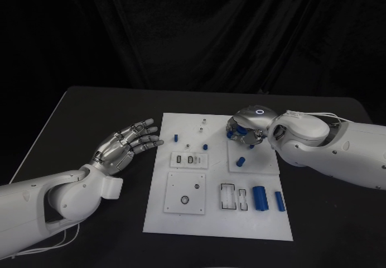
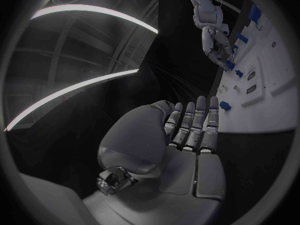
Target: Assemble the parts on the task board
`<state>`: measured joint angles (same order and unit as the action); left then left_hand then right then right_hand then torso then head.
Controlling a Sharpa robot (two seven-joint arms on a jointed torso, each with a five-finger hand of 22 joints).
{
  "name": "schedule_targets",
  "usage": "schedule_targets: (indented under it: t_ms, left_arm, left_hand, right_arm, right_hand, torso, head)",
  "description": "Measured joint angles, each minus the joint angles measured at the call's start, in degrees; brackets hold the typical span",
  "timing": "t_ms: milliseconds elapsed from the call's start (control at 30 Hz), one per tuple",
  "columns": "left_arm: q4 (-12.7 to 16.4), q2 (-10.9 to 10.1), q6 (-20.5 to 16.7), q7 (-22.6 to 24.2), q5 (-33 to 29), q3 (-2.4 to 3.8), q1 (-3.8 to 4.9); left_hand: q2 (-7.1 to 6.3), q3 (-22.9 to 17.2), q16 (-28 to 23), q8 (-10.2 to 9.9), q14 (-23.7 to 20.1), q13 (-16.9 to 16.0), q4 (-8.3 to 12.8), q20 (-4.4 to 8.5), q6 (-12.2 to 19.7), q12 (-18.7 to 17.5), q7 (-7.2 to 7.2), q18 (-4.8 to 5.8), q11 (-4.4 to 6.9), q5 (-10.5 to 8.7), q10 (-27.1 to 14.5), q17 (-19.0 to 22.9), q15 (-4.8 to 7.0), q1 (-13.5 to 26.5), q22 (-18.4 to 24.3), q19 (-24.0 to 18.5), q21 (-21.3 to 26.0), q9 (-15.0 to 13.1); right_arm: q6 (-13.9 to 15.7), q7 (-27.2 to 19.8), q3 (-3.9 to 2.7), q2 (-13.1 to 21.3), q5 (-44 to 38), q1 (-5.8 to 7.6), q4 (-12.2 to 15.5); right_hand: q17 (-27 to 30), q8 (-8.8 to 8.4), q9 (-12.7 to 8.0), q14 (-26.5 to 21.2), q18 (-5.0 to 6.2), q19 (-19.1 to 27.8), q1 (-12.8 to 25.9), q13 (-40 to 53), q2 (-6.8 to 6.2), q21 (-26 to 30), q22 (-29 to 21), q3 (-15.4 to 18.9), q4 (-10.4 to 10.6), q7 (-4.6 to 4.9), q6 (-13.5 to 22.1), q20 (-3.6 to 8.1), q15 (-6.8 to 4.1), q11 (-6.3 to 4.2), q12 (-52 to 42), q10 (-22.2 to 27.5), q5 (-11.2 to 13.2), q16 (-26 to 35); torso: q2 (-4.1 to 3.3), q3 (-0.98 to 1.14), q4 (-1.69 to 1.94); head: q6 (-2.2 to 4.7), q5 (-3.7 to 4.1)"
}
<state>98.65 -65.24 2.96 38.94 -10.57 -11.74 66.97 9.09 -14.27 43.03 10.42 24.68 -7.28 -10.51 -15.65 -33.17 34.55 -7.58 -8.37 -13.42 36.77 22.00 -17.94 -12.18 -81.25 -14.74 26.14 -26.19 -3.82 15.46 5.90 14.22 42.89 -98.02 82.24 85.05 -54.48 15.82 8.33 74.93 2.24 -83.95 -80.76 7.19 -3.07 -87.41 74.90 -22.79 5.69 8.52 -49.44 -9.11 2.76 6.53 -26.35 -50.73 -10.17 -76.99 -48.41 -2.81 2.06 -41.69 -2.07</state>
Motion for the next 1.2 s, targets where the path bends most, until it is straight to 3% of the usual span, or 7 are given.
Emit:
schedule_targets:
  t_ms: [133, 267, 300, 433, 733, 967, 1200]
  left_arm:
    - [-0.2, 0.2, 0.1, 0.0, 0.0, -0.03, 0.0]
    - [-0.4, 0.4, 0.2, 0.0, 0.0, -0.07, 0.0]
    - [-0.5, 0.4, 0.3, 0.0, 0.0, -0.09, 0.0]
    - [-0.5, 0.4, 0.4, 0.0, 0.0, -0.14, 0.0]
    - [-0.1, -0.3, 0.4, 0.0, -0.1, -0.18, 0.0]
    - [0.2, -0.2, 0.3, 0.0, -0.2, -0.18, 0.0]
    - [0.5, -0.3, 0.3, 0.0, -0.3, -0.18, 0.0]
  left_hand:
    - [0.22, -0.4, 0.0, 0.0, 0.0, 0.0, 0.1, 0.0, 0.0, 0.0, 0.0, 0.0, 0.0, 0.0, 0.0, 0.0, 0.0, 0.2, -0.1, 0.0, -0.3, 0.0]
    - [0.22, -0.4, 0.0, 0.0, 0.0, 0.0, 0.1, 0.0, 0.0, 0.0, 0.0, 0.0, -0.12, 0.0, -0.1, 0.0, 0.0, 0.2, -0.1, 0.0, -0.3, 0.0]
    - [0.22, -0.4, 0.0, 0.0, 0.0, 0.0, 0.1, 0.0, 0.0, 0.0, 0.0, 0.0, -0.21, 0.0, -0.2, 0.0, 0.0, 0.2, -0.1, 0.0, -0.3, 0.0]
    - [0.22, -0.7, 0.0, 0.0, 0.0, 0.0, 0.1, 0.0, 0.0, 0.0, 0.0, -0.01, -0.21, 0.0, -0.2, 0.0, 0.0, 0.2, -0.2, 0.0, -0.3, 0.0]
    - [0.22, -0.9, 0.0, 0.2, 0.0, 0.0, 0.2, 0.21, -0.2, 0.0, -0.2, 0.0, -0.37, 0.0, -0.1, 0.0, 0.0, 0.2, -0.2, -0.2, -0.3, 0.0]
    - [0.22, -0.9, 0.0, 0.2, 0.0, 0.0, 0.2, 0.21, -0.2, 0.0, -0.21, -0.01, -0.36, 0.0, -0.1, 0.0, 0.0, 0.2, -0.2, -0.2, -0.3, 0.0]
    - [0.22, -1.3, 0.0, 0.2, 0.0, 0.0, 0.3, 0.0, -0.4, 0.0, 0.01, 0.0, -0.36, 0.0, -0.1, -0.1, 0.0, 0.2, -0.3, -0.4, -0.6, 0.0]
  right_arm:
    - [0.3, -0.4, 0.0, -0.2, 0.0, -0.05, -0.2]
    - [1.1, -0.7, 0.0, 0.0, 0.1, -0.07, -0.1]
    - [1.4, -0.7, -0.01, 0.1, 0.2, -0.07, -0.1]
    - [2.5, -0.8, -0.01, 0.4, 0.9, 0.06, 0.2]
    - [3.9, -0.9, -0.12, -1.7, 2.5, 3.45, 0.4]
    - [4.3, -1.1, -0.18, -6.1, 3.0, 4.15, -3.2]
    - [4.2, -1.4, -0.2, -9.3, 3.2, 4.05, -7.2]
  right_hand:
    - [0.4, 0.01, 0.4, 0.1, 0.0, 0.0, -0.3, -0.2, 0.32, 0.0, 0.0, 0.0, 0.0, -0.33, -1.4, 0.02, -0.14, -0.36, 0.5, -1.6, 0.0, 0.2]
    - [1.6, 1.39, 0.9, -0.2, 0.0, 0.7, -0.5, -0.6, 0.45, 0.4, 0.0, 0.0, 0.0, -0.93, -4.6, 0.73, -1.11, -1.18, 1.5, -5.3, 0.2, 1.1]
    - [1.5, 2.09, 0.9, 0.1, 0.0, 0.4, -0.6, -0.7, 0.44, 0.4, 0.0, 0.3, -0.3, -0.53, -5.1, 1.05, -1.41, -1.62, 1.8, -6.7, 0.2, 1.1]
    - [1.2, 2.1, 0.8, 0.4, 0.0, 0.2, -0.9, -1.2, 0.58, 0.4, 0.0, 0.5, -0.5, 0.05, -5.7, 1.65, -1.69, -2.13, 3.1, -8.5, -0.5, 1.1]
    - [0.8, 2.14, 0.8, 0.6, 0.0, 0.0, -1.1, -1.5, 0.73, 0.4, 0.0, 0.8, -0.5, 0.02, -5.7, 1.85, -1.91, -2.06, 4.1, -9.3, -0.5, 1.1]
    - [0.2, 2.2, 0.8, 0.9, 0.0, 0.0, -1.1, -1.8, 0.68, 0.4, 0.0, 1.0, -0.3, 0.01, -5.7, 1.85, -2.2, -2.24, 5.1, -9.5, -0.4, 1.1]
    - [0.0, 2.21, 0.8, 1.0, 0.01, 0.0, -1.1, -1.9, 0.7, 0.4, 0.0, 1.0, -0.3, -0.21, -5.5, 1.85, -2.08, -2.24, 5.7, -9.5, -0.4, 1.1]
  torso:
    - [0.0, 0.03, -0.02]
    - [0.0, 0.06, -0.03]
    - [0.0, 0.07, -0.04]
    - [0.02, 0.08, -0.09]
    - [0.05, 0.08, -0.01]
    - [0.13, -0.11, -0.07]
    - [0.1, -0.17, -0.07]
  head:
    - [-0.01, 0.1]
    - [-0.02, 0.14]
    - [-0.02, 0.14]
    - [0.29, 0.03]
    - [0.88, -0.16]
    - [1.37, -1.26]
    - [1.44, -1.41]
